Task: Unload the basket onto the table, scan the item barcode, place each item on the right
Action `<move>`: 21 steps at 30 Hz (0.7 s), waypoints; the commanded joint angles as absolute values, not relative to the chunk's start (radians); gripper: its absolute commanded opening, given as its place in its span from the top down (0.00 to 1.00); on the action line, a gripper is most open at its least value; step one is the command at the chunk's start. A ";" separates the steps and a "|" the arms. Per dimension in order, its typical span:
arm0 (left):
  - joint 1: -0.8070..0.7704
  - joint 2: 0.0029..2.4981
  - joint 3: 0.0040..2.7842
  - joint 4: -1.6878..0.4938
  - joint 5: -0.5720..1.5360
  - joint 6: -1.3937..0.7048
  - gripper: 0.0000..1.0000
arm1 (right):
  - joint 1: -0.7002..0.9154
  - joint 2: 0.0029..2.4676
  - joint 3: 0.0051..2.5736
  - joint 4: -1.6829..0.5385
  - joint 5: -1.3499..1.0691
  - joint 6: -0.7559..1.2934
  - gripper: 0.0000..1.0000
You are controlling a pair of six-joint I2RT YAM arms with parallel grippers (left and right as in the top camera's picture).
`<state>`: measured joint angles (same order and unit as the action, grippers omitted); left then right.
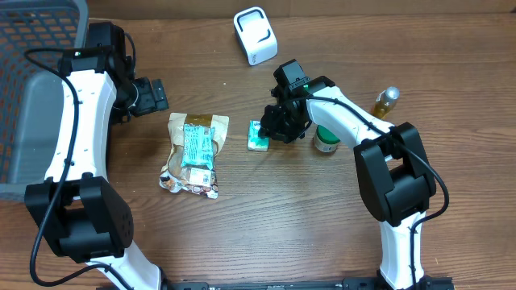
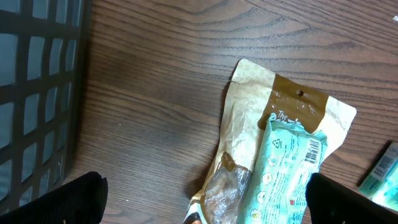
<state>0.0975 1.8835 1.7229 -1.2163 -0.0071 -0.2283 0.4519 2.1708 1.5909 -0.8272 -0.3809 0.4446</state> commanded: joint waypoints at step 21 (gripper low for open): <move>0.090 1.877 1.721 -1.217 0.000 -0.213 0.01 | 0.482 2.156 1.564 -0.777 -0.304 0.535 0.72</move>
